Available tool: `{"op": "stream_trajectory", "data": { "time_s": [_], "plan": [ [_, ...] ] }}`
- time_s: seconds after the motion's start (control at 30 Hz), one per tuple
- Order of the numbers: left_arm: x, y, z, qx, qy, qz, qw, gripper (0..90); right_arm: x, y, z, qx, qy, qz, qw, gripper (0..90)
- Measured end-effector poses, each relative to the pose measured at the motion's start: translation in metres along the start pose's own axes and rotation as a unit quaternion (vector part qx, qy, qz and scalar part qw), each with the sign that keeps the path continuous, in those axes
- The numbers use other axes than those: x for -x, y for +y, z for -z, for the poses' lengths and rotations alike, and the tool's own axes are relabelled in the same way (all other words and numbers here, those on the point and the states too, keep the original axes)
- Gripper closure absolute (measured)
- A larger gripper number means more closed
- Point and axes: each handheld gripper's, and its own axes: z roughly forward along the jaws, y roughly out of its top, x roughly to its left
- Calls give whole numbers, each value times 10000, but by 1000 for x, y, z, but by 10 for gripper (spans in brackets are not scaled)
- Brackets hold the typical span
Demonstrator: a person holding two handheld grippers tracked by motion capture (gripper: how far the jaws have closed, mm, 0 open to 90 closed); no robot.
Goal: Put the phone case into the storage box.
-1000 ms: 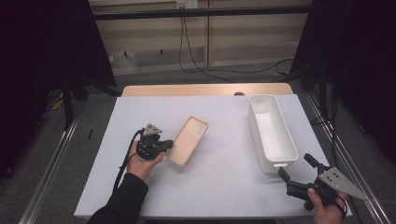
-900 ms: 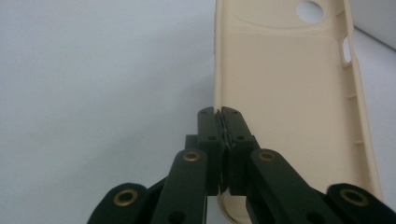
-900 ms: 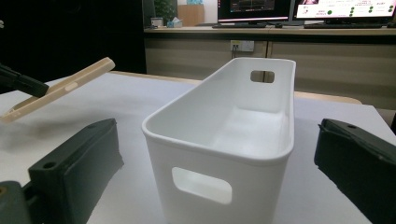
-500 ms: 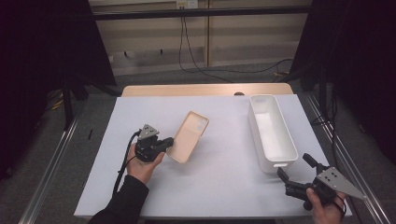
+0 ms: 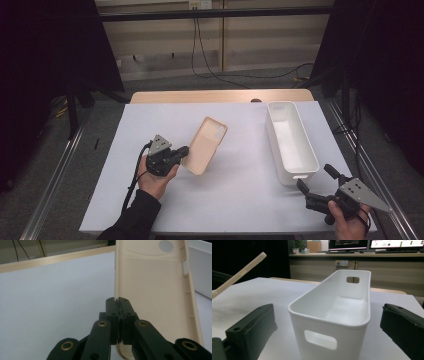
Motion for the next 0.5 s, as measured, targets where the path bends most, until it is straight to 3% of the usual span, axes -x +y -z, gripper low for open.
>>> {"op": "stream_trajectory", "data": {
  "time_s": [0.37,0.5],
  "plan": [
    [9,3,1,128,-47,-12,9999,878,-8,9,-3,-41,-58,41,10000,0],
    [13,4,1,134,-52,-11,9999,879,-13,13,-5,-52,31,22,10000,0]
  ]
}}
